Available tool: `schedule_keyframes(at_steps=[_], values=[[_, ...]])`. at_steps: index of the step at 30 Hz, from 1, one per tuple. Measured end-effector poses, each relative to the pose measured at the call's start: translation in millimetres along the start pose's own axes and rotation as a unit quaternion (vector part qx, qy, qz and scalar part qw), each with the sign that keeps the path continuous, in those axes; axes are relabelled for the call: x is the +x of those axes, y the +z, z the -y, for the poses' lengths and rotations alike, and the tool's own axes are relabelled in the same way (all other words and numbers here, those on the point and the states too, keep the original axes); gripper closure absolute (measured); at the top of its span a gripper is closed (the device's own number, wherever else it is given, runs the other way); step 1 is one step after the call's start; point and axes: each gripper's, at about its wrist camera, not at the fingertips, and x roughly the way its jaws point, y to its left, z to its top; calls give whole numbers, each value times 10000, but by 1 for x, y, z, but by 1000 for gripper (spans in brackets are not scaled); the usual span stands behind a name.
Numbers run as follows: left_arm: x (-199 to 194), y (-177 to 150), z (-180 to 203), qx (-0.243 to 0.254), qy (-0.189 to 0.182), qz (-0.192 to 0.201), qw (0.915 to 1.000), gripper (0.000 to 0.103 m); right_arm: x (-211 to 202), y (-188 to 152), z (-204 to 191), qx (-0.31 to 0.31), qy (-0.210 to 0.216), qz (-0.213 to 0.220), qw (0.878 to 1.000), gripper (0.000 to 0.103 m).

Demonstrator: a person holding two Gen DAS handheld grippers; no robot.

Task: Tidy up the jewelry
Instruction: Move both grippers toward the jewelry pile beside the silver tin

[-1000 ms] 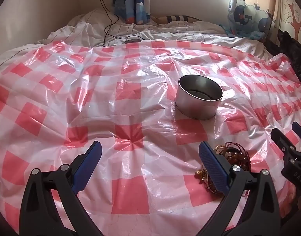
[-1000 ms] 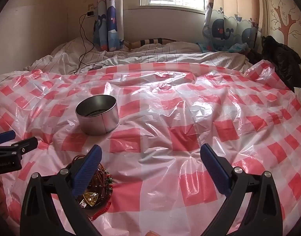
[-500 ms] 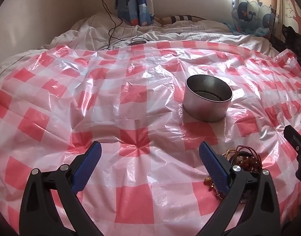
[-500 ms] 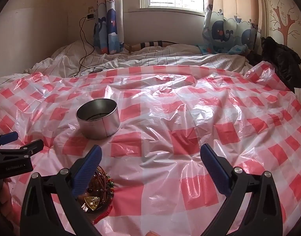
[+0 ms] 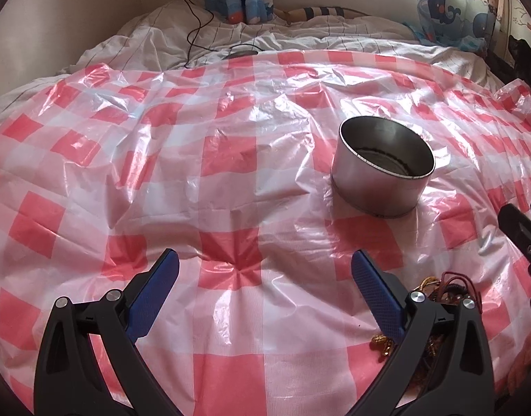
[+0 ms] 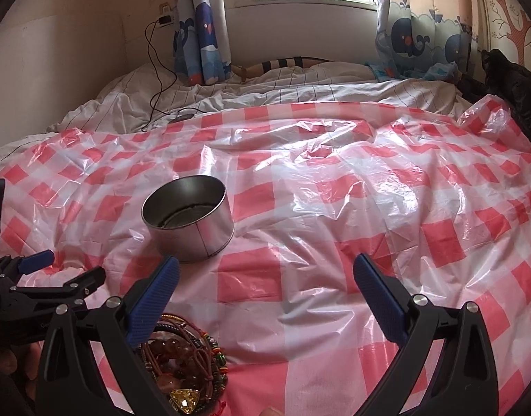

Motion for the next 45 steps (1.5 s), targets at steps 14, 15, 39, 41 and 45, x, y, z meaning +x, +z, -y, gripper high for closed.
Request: schedule_keyframes(at_steps=[14, 15, 39, 41, 45], values=[[-9, 0, 9, 143, -5, 168, 9998, 8, -6, -1, 9, 151, 134, -133, 9997, 7], [-8, 0, 10, 154, -1, 163, 9997, 8, -4, -1, 11, 191, 164, -181, 9995, 7], [-13, -2, 17, 221, -85, 154, 9996, 8, -26, -14, 22, -400, 245, -320, 9984, 7], [-13, -3, 18, 225, -86, 153, 9996, 8, -25, -14, 21, -404, 289, -326, 9982, 7], [-12, -4, 17, 171, -125, 133, 9997, 8, -25, -13, 18, -315, 527, -385, 9974, 7]])
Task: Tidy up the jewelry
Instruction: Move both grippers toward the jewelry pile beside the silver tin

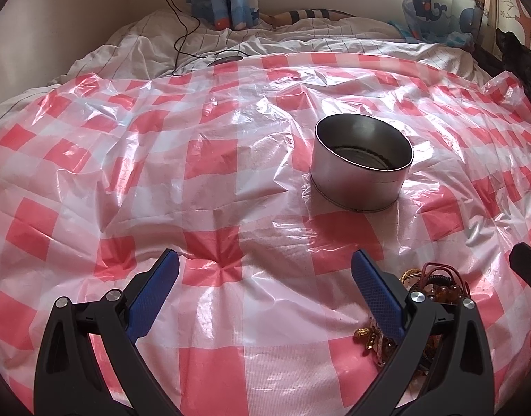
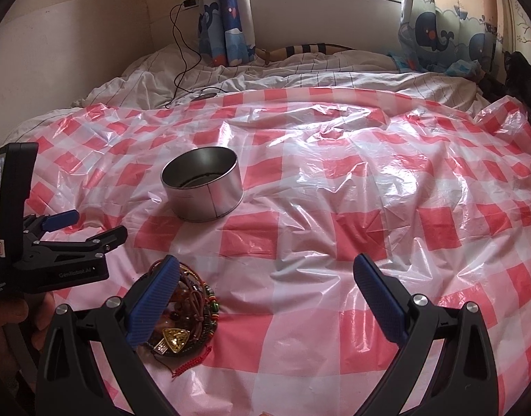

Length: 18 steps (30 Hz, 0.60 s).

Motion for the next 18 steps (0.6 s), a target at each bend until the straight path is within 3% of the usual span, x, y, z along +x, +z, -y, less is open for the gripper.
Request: schedule_keyframes(at_steps=[18], values=[[4, 1, -3, -22, -67, -82, 9999, 8, 11, -1, -6, -49, 203, -49, 9998, 7]])
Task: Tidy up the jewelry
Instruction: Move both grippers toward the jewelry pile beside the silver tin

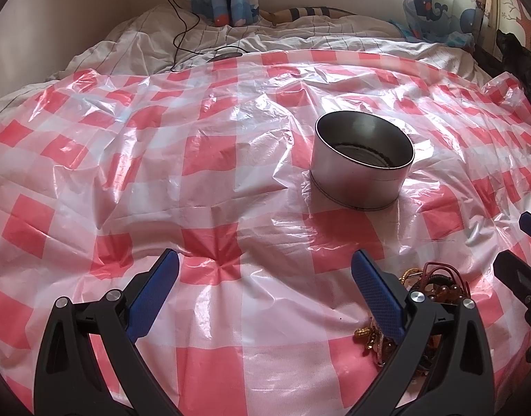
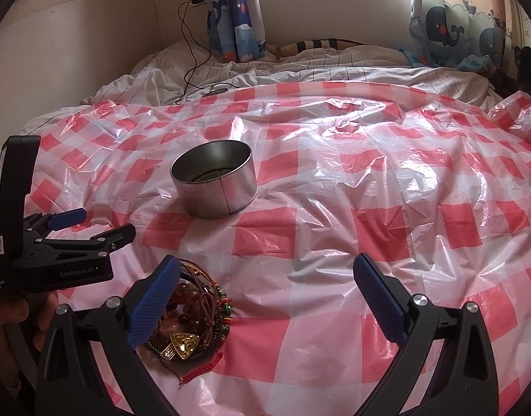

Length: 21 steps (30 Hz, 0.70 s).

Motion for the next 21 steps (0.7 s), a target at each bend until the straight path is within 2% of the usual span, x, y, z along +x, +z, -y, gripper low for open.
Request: schedule_keyframes(at_steps=[17, 21], values=[[1, -1, -1, 44, -10, -24, 10000, 8, 2, -2, -7, -131, 147, -58, 9998, 7], [-2, -1, -5, -5, -43, 1, 10000, 8, -3, -5, -12, -345, 176, -61, 9992, 7]])
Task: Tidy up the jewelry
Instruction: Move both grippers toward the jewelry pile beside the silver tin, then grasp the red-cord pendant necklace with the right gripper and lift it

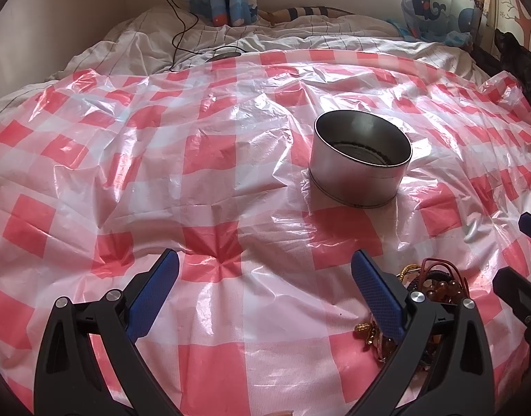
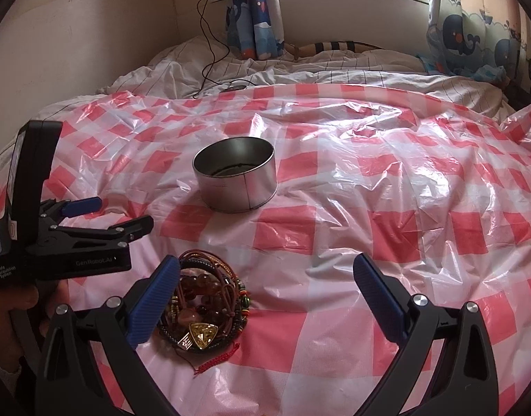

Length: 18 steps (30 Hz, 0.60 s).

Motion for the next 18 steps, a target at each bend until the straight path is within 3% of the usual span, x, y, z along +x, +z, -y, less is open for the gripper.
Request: schedule_keyframes(at_steps=[5, 11, 18], values=[[-2, 0, -10, -161, -13, -9, 9999, 8, -2, -6, -6, -279, 110, -98, 9995, 9], [-1, -2, -8, -120, -87, -61, 9999, 8, 9, -14, -12, -540, 186, -431, 9974, 46], [-2, -2, -9, -179, -110, -82, 9997, 8, 23, -16, -6, -256, 435, -660, 9965, 53]])
